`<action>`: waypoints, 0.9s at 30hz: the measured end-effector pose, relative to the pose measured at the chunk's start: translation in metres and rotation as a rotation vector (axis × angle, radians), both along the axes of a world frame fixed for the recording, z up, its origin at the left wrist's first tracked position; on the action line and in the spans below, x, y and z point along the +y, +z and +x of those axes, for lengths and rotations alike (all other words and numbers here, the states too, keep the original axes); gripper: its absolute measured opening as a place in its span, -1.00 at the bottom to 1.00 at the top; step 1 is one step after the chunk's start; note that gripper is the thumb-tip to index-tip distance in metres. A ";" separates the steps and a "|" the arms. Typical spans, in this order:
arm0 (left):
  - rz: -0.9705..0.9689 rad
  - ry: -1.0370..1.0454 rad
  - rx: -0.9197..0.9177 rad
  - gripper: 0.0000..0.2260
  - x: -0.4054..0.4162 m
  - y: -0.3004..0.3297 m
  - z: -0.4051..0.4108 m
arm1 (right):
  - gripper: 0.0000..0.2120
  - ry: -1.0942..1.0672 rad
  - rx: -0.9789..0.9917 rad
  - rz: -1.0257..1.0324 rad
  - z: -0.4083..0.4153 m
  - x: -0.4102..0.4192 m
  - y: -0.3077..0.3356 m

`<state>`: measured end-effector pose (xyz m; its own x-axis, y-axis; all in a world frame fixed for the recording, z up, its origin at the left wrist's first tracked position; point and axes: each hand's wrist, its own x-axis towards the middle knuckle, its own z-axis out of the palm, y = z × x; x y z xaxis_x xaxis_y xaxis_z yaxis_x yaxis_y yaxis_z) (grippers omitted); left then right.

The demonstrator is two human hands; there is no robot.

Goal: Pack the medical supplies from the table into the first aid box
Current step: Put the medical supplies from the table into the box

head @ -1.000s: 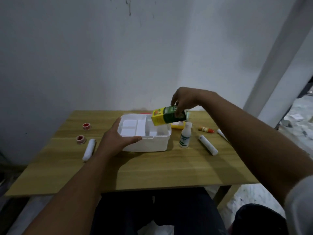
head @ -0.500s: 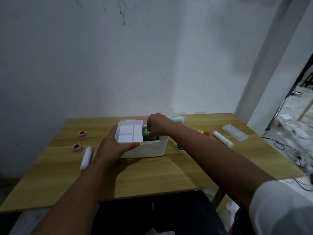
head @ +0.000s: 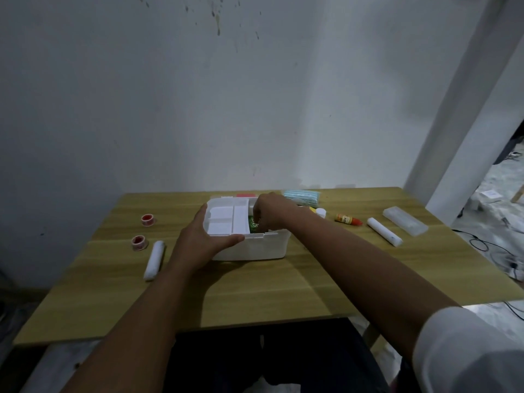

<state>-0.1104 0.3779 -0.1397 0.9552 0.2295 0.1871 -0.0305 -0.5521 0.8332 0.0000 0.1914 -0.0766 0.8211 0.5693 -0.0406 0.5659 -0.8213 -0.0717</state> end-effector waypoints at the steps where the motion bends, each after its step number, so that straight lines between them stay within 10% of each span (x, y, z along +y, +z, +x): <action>1: -0.003 0.000 0.006 0.11 0.000 0.001 -0.001 | -0.84 -0.007 0.011 0.015 -0.001 0.003 0.001; 14: -0.007 0.017 0.058 0.25 0.004 0.001 -0.001 | -0.86 -0.231 -0.015 0.606 0.026 -0.086 0.061; 19: -0.016 0.015 0.052 0.22 0.004 -0.001 0.000 | -0.87 -0.524 -0.215 0.436 0.053 -0.197 0.047; 27: 0.012 0.054 0.030 0.18 0.002 -0.002 0.001 | -0.67 -0.970 0.030 0.188 0.040 -0.309 -0.017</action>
